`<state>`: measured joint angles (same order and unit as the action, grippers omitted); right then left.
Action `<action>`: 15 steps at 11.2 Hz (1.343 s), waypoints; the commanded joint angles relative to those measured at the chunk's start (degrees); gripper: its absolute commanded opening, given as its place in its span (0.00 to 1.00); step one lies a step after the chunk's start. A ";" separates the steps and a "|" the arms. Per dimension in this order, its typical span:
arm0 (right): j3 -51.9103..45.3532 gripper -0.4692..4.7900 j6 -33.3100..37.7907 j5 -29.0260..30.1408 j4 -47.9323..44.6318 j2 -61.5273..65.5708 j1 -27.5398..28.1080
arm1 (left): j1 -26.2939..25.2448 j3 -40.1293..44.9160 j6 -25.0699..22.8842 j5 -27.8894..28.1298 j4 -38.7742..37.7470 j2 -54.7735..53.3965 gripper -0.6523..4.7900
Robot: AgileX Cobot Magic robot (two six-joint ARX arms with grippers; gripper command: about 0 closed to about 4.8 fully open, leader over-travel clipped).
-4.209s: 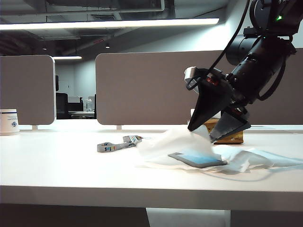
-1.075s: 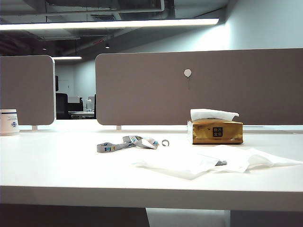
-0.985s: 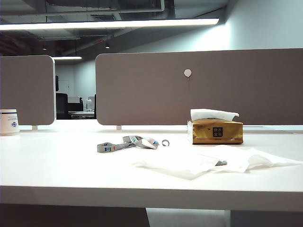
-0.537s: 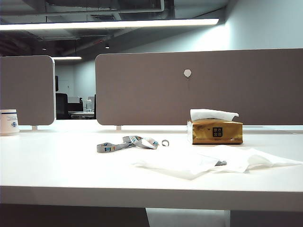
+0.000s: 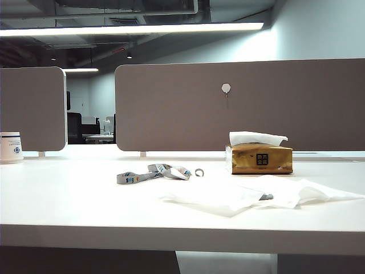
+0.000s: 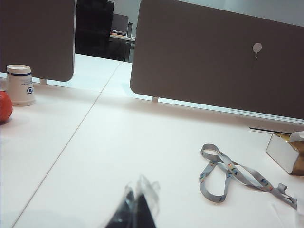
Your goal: Pull out a tissue from the tissue box and use it to cover the ID card on the tabletop.
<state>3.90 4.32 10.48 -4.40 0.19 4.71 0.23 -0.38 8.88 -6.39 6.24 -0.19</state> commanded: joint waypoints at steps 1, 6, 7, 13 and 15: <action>-2.38 0.08 0.17 -0.61 -1.92 -0.04 -3.50 | 0.04 -0.24 0.17 -0.28 -0.79 -0.04 0.11; -3.80 0.08 -9.16 -6.05 -1.84 -0.04 -6.71 | 0.04 -0.24 0.15 -0.28 -1.05 -0.04 0.11; -3.80 0.08 -9.38 -8.48 -1.84 -0.04 -6.69 | 0.04 -0.24 0.15 -0.28 -1.05 -0.04 0.11; -3.80 0.08 -9.44 -11.45 -3.34 -0.04 -0.98 | 0.02 -0.24 0.15 -0.28 -1.05 -0.04 0.11; -3.80 0.08 -6.05 -4.31 -4.00 -0.04 2.54 | 0.02 -0.24 0.17 -0.28 -1.07 -0.04 0.11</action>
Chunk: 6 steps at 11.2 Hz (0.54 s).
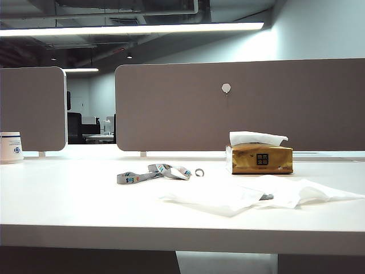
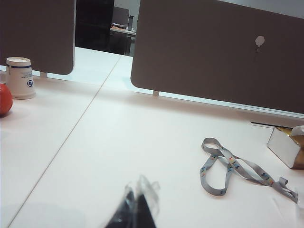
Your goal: Pull out a tissue from the tissue box and use it to cover the ID card on the tabletop.
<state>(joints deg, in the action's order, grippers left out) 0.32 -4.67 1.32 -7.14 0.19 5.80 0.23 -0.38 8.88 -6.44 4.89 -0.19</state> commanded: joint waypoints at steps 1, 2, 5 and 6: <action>-0.22 0.08 3.80 6.75 -1.25 -0.04 2.19 | 0.04 -0.24 0.17 -0.24 0.31 -0.04 0.11; -0.22 0.08 4.96 6.75 -1.25 -0.04 2.12 | 0.04 -0.24 0.17 -0.28 0.28 -0.04 0.11; -0.22 0.08 4.94 6.73 -1.25 -0.04 2.14 | 0.04 -0.24 0.15 -0.37 0.33 -0.04 0.11; -0.22 0.08 4.94 6.73 -1.27 -0.04 2.14 | 0.02 -0.24 0.11 -0.26 0.15 -0.04 0.11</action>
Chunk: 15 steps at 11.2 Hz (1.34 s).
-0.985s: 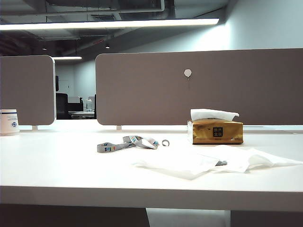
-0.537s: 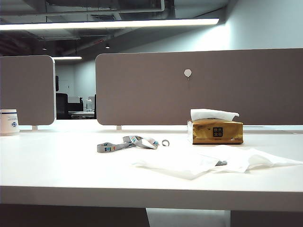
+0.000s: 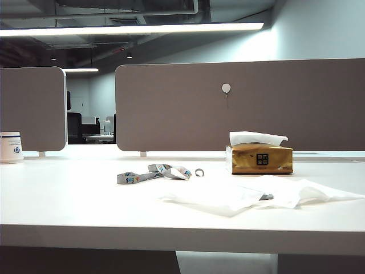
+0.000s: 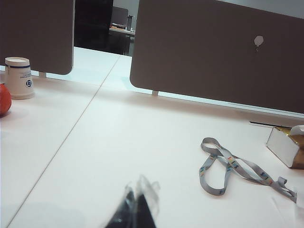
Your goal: Pull out a tissue from the tissue box and use it to cover the ID card on the tabletop.
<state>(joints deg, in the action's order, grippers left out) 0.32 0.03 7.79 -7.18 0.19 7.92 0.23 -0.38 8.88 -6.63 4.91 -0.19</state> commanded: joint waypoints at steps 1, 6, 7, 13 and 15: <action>-0.22 0.08 0.24 0.28 -1.20 -0.04 0.00 | 0.02 -0.24 -1.51 0.00 -1.18 -0.04 0.11; -0.22 0.08 0.42 4.44 -1.22 -0.04 -0.02 | 0.02 -0.24 -7.43 -1.14 -2.62 -0.04 0.11; -0.22 0.08 0.42 4.42 -1.22 -0.04 -0.02 | 0.04 -0.24 -7.41 -1.11 -2.64 -0.04 0.11; -0.22 0.08 0.39 -1.95 -1.25 -0.04 0.07 | 0.02 -0.24 -7.37 0.42 -2.67 -0.04 0.11; -0.22 0.08 0.37 -4.94 -1.25 -0.04 0.07 | 0.02 -0.24 -7.37 0.42 -2.67 -0.04 0.11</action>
